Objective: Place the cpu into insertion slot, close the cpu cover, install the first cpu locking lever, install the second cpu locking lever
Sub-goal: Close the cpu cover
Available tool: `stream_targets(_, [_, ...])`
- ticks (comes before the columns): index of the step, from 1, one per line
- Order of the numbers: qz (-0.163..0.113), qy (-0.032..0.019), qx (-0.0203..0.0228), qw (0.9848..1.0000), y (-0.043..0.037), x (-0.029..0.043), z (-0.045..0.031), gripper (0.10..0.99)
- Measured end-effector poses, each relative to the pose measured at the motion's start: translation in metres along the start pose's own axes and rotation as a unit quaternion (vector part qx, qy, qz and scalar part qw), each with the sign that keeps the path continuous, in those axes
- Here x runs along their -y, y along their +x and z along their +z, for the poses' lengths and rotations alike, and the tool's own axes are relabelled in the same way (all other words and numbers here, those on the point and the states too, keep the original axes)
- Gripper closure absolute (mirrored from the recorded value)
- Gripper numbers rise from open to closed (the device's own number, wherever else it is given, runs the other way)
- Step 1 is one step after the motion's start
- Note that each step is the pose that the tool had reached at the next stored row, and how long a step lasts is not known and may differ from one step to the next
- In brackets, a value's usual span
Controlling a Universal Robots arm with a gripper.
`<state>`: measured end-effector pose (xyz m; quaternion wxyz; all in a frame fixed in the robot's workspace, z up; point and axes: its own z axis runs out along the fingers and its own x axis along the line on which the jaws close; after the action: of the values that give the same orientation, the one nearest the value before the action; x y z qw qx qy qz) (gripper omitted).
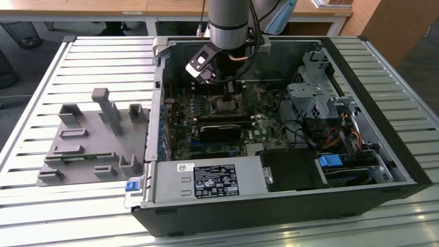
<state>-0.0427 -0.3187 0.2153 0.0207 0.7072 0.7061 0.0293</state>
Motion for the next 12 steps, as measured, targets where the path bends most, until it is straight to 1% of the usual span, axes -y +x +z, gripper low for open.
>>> stream_targets(5, [0.000,0.0000,0.0000,1.0000,0.0001,-0.0003,-0.0038,0.969])
stream_targets(12, [0.000,0.0008,0.0000,1.0000,0.0002,-0.0013,-0.0173,0.969])
